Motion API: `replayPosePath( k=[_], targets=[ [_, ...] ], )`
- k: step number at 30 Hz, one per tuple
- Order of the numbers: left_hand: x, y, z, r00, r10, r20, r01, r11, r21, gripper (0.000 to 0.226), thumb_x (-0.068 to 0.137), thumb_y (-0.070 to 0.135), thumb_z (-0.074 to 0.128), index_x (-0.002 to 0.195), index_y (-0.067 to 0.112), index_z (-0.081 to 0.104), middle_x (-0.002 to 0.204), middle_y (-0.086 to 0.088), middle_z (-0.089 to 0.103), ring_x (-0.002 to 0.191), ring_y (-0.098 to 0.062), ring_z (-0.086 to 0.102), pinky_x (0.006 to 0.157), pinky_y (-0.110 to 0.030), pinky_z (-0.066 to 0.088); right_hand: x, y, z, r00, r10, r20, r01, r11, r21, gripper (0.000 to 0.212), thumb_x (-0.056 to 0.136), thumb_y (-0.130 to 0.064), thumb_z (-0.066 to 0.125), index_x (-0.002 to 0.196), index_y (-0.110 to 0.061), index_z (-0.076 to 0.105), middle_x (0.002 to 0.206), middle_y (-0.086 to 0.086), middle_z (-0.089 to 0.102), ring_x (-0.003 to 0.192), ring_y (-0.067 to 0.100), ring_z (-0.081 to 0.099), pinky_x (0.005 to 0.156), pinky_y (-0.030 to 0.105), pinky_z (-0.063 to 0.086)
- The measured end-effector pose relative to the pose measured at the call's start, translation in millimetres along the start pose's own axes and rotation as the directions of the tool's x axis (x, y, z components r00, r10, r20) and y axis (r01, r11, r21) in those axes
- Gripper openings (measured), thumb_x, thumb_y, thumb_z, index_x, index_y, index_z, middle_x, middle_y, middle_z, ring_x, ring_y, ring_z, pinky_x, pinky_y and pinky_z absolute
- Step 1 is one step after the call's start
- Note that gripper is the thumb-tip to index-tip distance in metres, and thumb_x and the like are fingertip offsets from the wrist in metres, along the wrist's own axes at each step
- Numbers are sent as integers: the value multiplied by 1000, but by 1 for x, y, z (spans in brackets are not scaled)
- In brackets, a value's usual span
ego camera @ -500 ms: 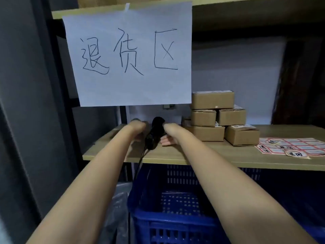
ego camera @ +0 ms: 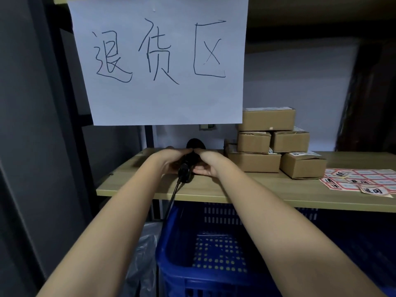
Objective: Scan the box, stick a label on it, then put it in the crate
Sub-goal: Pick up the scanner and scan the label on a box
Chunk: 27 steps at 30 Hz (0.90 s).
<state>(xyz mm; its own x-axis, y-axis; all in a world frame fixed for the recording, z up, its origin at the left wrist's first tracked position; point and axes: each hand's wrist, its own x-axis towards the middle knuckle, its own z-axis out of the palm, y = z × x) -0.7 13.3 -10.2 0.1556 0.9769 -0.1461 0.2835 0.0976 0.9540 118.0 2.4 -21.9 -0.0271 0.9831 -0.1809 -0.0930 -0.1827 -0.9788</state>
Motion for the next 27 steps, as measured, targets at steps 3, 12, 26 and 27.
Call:
replayPosePath(
  k=[3, 12, 26, 27],
  targets=[
    [-9, -1, 2, 998, 44, -40, -45, 999, -25, 46, 86, 36, 60, 120, 5, 56, 110, -12, 66, 86, -21, 64, 67, -27, 52, -6, -1, -3, 1000, -29, -2, 29, 999, 44, 50, 93, -22, 53, 137, -5, 37, 134, 17, 53, 116, 31, 58, 83, 34, 52],
    [-55, 11, 32, 982, 105, -154, -111, 993, -33, 57, 74, 37, 71, 115, 0, 58, 109, -18, 69, 96, -28, 67, 86, -41, 55, -49, -6, -28, 992, -124, -25, 126, 984, 123, 51, 87, -19, 60, 131, -2, 41, 99, 15, 65, 72, 21, 65, 52, 28, 57],
    [-133, 28, 57, 968, 100, -232, -84, 993, 80, 60, 71, 42, 73, 110, -1, 61, 106, -18, 69, 94, -29, 68, 85, -38, 55, -117, 2, -45, 978, -160, 133, 131, 971, 202, 44, 88, -21, 59, 126, 0, 50, 118, 23, 65, 105, 30, 65, 74, 32, 55],
    [-136, 29, 59, 969, 99, -226, -84, 994, 75, 55, 74, 39, 72, 110, -2, 62, 102, -18, 69, 90, -27, 68, 81, -36, 56, -119, 3, -45, 977, -163, 139, 133, 970, 206, 43, 87, -22, 59, 124, -1, 52, 116, 22, 67, 104, 30, 66, 76, 31, 55]
  ],
)
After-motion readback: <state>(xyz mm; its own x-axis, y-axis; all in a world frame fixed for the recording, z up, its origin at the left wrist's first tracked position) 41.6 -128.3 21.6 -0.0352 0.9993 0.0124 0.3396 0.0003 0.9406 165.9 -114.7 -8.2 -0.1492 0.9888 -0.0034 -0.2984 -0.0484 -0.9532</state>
